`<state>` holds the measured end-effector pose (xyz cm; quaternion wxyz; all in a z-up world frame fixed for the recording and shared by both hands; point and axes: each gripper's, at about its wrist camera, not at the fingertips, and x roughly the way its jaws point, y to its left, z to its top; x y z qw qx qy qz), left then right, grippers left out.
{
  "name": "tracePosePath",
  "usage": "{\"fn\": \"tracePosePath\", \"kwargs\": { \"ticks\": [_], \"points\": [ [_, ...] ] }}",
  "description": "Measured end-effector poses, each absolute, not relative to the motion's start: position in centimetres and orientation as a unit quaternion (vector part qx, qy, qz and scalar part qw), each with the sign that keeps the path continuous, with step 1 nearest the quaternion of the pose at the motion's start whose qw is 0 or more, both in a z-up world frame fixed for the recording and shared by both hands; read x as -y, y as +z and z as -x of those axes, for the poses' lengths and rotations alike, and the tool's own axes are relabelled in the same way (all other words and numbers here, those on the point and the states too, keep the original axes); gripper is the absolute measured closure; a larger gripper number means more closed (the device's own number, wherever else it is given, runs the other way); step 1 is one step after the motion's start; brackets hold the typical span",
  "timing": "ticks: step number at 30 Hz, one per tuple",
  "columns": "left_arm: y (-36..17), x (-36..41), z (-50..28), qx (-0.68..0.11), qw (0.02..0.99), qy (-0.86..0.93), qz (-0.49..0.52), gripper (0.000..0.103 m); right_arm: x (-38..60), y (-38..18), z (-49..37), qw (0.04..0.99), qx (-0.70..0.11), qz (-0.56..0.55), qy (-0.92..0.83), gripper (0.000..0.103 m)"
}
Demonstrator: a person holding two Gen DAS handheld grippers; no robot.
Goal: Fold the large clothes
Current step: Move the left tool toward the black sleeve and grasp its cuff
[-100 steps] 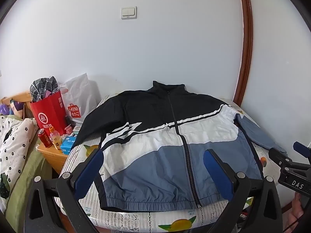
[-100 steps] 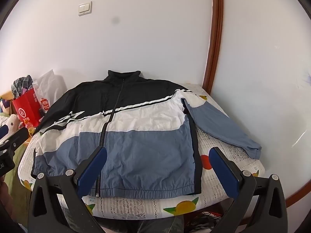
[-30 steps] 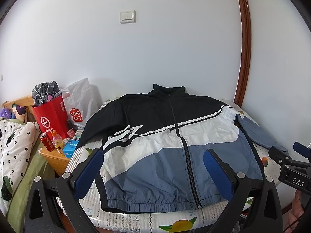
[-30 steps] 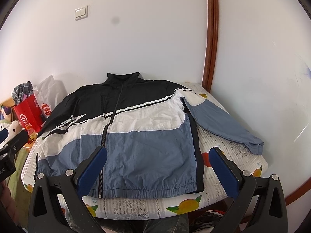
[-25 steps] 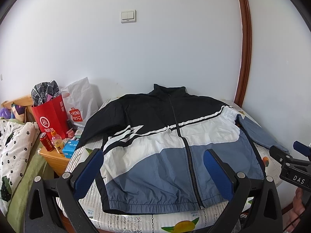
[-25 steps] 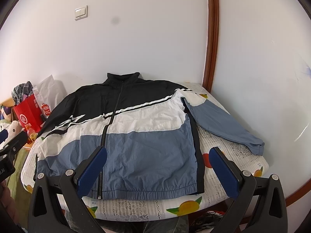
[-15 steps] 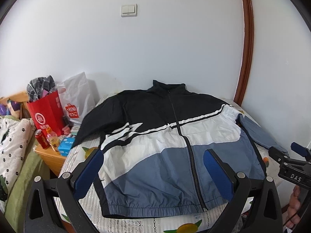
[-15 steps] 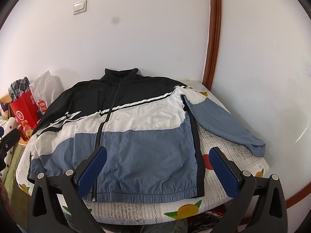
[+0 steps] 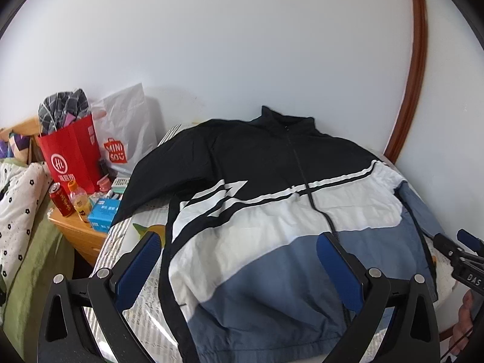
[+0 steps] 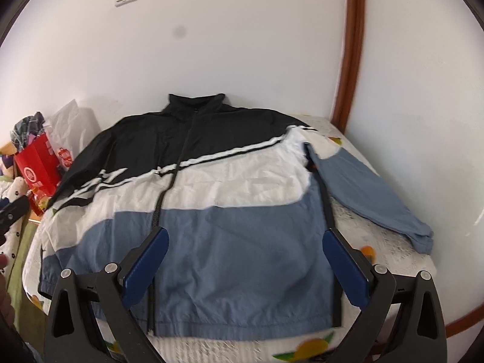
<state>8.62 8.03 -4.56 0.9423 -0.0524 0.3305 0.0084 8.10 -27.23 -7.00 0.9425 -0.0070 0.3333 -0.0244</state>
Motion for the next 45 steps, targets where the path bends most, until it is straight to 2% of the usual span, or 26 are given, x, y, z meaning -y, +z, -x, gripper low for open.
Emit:
{"fn": "tracePosePath", "kwargs": {
  "ticks": [9, 16, 23, 28, 41, 45],
  "points": [
    [-8.1, -13.7, -13.4, -0.370, 0.924, 0.050, 0.083, 0.001, 24.1, -8.8, -13.0, 0.937, -0.349, 0.007, -0.007, 0.022],
    [-10.8, -17.5, -16.3, -0.396, 0.910, 0.073, 0.096, 0.002, 22.1, -10.4, -16.3, 0.925, -0.373, -0.039, 0.057, 0.022],
    [-12.9, -20.1, -18.7, -0.414, 0.901, 0.093, 0.089, 0.004, 20.4, -11.1, -18.4, 0.925, -0.376, -0.029, 0.042, 0.022],
    [-14.0, -21.3, -19.5, -0.422, 0.897, 0.102, 0.083, 0.006, 20.9, -11.1, -19.6, 0.918, -0.385, -0.071, 0.060, 0.022],
    [-15.9, -23.1, -22.0, -0.434, 0.891, 0.108, 0.080, 0.022, 20.3, -10.5, -19.9, 0.922, -0.382, -0.057, 0.039, 0.022],
    [-16.7, -23.9, -23.1, -0.442, 0.885, 0.116, 0.086, 0.032, 20.3, -10.4, -20.5, 0.922, -0.382, -0.055, 0.036, 0.022]
  ]
}}
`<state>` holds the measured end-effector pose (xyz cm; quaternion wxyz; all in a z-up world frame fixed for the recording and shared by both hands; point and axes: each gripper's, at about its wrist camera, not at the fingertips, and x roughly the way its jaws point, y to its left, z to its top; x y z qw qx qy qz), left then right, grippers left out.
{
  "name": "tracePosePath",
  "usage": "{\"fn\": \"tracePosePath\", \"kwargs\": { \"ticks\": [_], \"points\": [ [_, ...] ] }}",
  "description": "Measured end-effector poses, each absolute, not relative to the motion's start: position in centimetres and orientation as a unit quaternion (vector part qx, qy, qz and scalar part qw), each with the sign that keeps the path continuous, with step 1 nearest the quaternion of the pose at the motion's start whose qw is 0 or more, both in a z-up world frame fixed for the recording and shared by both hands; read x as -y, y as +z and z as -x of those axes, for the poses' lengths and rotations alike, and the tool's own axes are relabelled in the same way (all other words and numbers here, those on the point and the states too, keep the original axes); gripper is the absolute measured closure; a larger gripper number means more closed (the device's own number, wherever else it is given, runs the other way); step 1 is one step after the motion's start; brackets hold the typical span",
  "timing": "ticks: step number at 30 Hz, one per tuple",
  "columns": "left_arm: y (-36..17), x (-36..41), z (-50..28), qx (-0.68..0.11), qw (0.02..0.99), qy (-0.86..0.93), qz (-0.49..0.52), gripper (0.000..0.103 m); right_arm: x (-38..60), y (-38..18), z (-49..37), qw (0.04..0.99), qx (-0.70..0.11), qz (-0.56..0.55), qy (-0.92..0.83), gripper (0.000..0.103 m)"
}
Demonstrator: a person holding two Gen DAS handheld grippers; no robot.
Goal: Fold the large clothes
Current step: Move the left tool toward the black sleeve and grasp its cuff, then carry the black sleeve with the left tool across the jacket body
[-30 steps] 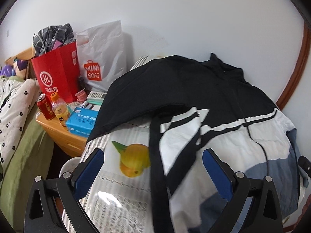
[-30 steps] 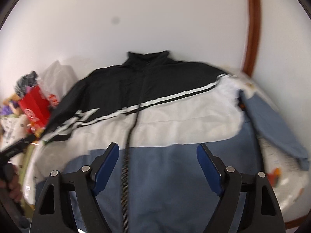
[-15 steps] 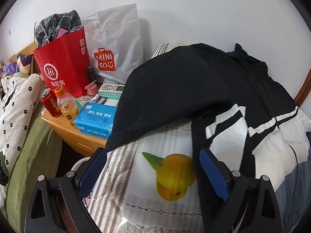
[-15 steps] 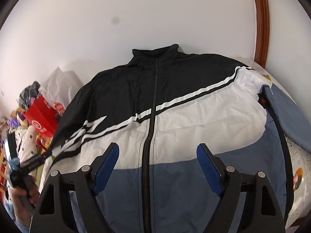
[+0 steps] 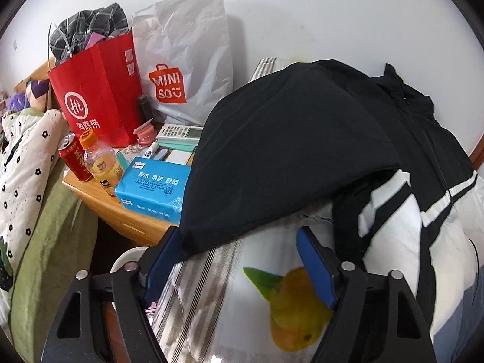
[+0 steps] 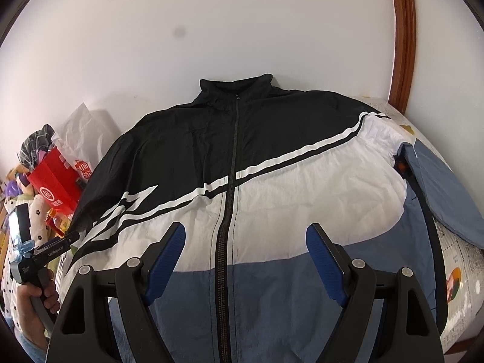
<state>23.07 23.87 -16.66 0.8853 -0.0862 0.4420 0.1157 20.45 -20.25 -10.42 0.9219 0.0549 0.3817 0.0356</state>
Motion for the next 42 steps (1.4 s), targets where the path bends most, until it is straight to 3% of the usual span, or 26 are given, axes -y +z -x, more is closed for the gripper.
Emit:
{"fn": "tracePosePath", "kwargs": {
  "ticks": [4, 7, 9, 11, 22, 33, 42],
  "points": [
    [-17.1, -24.4, -23.9, -0.442, 0.884, 0.126, 0.086, 0.040, 20.0, -10.5, -21.4, 0.922, -0.383, -0.052, 0.037, 0.022],
    [-17.1, -24.6, -24.3, -0.435, 0.887, 0.129, 0.088, 0.053, 19.7, -10.6, -22.2, 0.921, -0.385, -0.049, 0.039, 0.022],
    [-16.9, -24.6, -24.6, -0.429, 0.890, 0.131, 0.085, 0.076, 19.4, -10.7, -22.8, 0.921, -0.386, -0.042, 0.041, 0.022],
    [-16.7, -24.4, -24.9, -0.426, 0.892, 0.132, 0.076, 0.094, 19.2, -10.7, -23.3, 0.921, -0.386, -0.035, 0.041, 0.022],
    [-11.2, -22.9, -23.1, -0.370, 0.916, 0.139, 0.073, 0.098, 20.0, -10.2, -23.3, 0.924, -0.377, -0.026, 0.061, 0.022],
    [-5.2, -15.7, -22.7, -0.340, 0.935, 0.087, 0.059, 0.099, 24.0, -8.7, -21.4, 0.931, -0.354, -0.022, 0.081, 0.022],
    [-4.2, -6.9, -25.3, -0.346, 0.937, 0.009, 0.048, 0.099, 29.0, -9.7, -20.0, 0.932, -0.358, -0.016, 0.059, 0.022]
  ]
}}
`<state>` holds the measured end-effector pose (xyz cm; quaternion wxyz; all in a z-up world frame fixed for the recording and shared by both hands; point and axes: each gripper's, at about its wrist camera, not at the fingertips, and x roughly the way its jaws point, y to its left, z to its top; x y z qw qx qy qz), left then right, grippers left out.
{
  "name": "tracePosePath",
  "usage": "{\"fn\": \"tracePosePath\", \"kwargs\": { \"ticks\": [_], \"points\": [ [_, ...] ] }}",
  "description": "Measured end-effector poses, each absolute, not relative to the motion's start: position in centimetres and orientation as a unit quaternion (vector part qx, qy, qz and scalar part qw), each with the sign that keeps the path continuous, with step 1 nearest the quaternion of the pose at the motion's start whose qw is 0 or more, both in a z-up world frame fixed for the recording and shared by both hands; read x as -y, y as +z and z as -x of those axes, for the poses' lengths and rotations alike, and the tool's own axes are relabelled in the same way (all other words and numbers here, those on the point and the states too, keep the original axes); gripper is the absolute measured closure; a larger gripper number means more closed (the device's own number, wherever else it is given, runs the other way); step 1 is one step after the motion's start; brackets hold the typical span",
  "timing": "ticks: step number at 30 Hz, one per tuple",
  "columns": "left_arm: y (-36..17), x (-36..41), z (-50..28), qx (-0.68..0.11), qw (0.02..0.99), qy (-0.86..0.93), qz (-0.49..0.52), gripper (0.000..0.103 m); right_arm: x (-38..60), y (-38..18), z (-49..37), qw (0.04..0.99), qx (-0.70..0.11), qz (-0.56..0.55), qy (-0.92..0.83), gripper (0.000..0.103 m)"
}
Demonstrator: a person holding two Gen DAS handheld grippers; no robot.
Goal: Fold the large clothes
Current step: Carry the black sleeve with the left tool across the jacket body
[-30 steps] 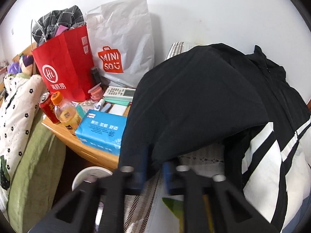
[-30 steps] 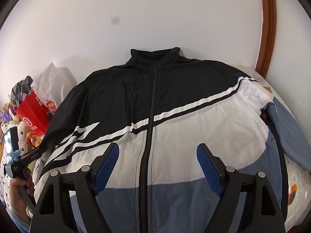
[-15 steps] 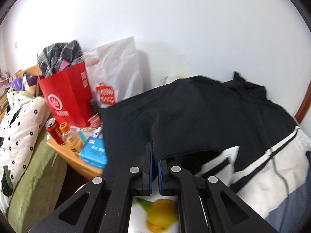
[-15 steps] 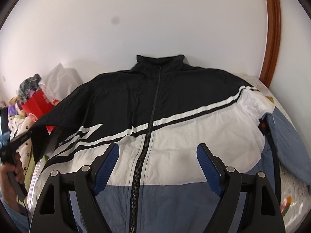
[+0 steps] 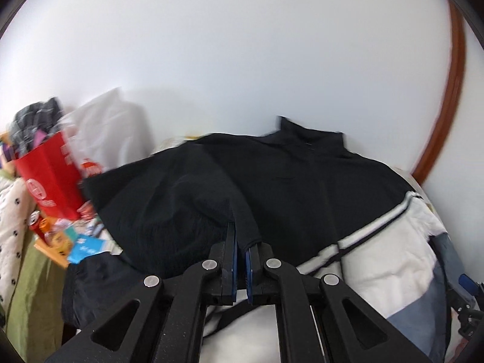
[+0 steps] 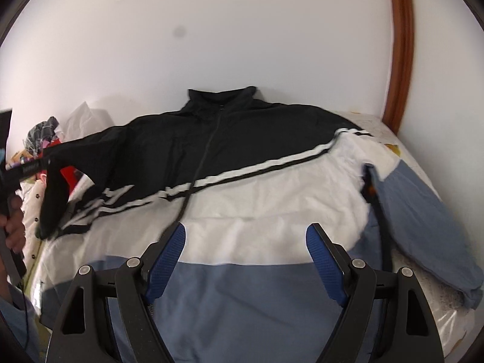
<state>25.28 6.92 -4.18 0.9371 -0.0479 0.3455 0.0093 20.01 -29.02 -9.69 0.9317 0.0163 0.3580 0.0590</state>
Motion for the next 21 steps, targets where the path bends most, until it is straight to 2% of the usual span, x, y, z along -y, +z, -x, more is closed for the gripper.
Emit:
{"fn": "tracePosePath", "kwargs": {
  "ticks": [8, 16, 19, 20, 21],
  "points": [
    [-6.2, -0.4, -27.6, -0.386, 0.922, -0.022, 0.012, 0.099, 34.5, -11.0, -19.7, 0.932, -0.360, -0.033, 0.010, 0.022],
    [-8.1, 0.5, -28.2, -0.421, 0.906, -0.026, 0.020, 0.096, 36.7, -12.0, -20.0, 0.928, -0.371, -0.042, -0.009, 0.022],
    [-8.1, -0.2, -27.6, -0.426, 0.903, -0.028, 0.035, 0.074, 36.3, -12.0, -19.8, 0.928, -0.370, -0.042, -0.004, 0.022],
    [-8.0, -0.4, -27.3, -0.425, 0.904, -0.029, 0.042, 0.062, 35.9, -11.9, -19.7, 0.928, -0.369, -0.040, 0.000, 0.022],
    [-7.8, -0.7, -26.8, -0.421, 0.906, -0.026, 0.045, 0.054, 35.6, -11.8, -19.6, 0.929, -0.369, -0.038, 0.002, 0.022]
  ]
}}
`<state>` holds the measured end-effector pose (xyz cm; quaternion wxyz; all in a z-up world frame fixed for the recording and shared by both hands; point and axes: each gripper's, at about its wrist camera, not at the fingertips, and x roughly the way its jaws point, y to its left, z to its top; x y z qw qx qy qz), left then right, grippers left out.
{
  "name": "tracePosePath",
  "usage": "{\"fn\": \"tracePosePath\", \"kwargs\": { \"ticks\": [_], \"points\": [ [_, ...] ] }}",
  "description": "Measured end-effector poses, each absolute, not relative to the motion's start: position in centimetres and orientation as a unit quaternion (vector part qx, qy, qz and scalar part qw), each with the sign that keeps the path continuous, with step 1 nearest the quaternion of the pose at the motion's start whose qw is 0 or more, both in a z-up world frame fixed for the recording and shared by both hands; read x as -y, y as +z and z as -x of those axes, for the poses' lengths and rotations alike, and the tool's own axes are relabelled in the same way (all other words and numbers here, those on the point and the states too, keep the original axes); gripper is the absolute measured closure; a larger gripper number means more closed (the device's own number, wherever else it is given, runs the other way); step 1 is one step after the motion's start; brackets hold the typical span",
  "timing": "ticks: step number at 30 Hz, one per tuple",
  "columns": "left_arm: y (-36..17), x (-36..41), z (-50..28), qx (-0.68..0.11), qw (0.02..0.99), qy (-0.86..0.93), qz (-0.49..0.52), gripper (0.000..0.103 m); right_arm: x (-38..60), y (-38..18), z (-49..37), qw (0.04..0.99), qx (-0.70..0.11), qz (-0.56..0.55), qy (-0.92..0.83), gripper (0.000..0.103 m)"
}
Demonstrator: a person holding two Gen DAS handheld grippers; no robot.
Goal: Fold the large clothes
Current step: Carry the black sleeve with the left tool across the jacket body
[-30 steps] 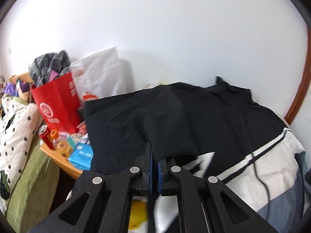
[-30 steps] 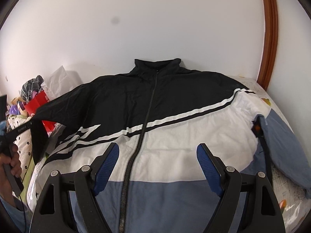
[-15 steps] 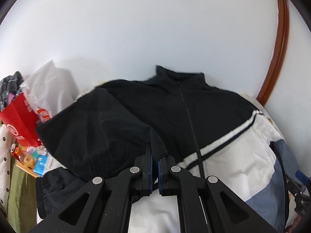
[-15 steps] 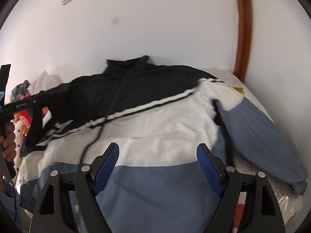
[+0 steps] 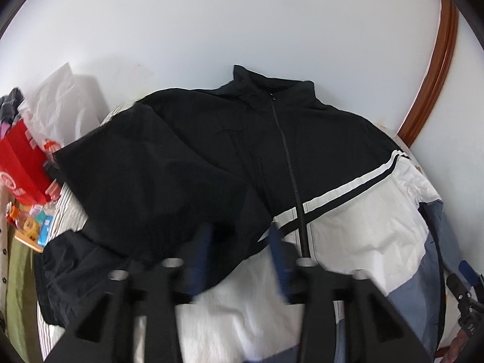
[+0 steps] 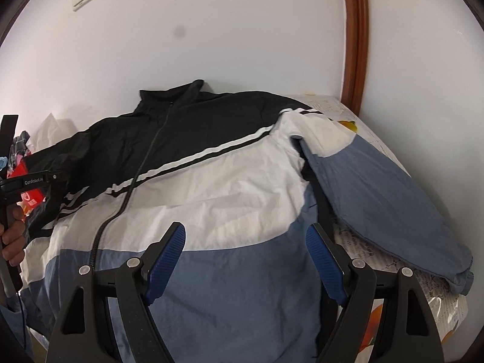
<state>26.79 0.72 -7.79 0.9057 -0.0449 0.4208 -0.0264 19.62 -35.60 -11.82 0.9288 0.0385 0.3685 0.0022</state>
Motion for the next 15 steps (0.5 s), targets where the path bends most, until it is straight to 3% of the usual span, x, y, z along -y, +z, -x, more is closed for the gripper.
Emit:
{"fn": "tracePosePath", "kwargs": {
  "ticks": [7, 15],
  "points": [
    [-6.7, -3.2, -23.1, -0.401, 0.915, -0.014, 0.049, 0.053, 32.9, -10.3, -17.9, 0.934, -0.354, -0.028, 0.025, 0.022],
    [-8.3, -11.1, -19.4, -0.404, 0.909, 0.048, 0.084, 0.050, 29.0, -9.7, -16.5, 0.933, -0.355, -0.016, 0.049, 0.022]
  ]
}}
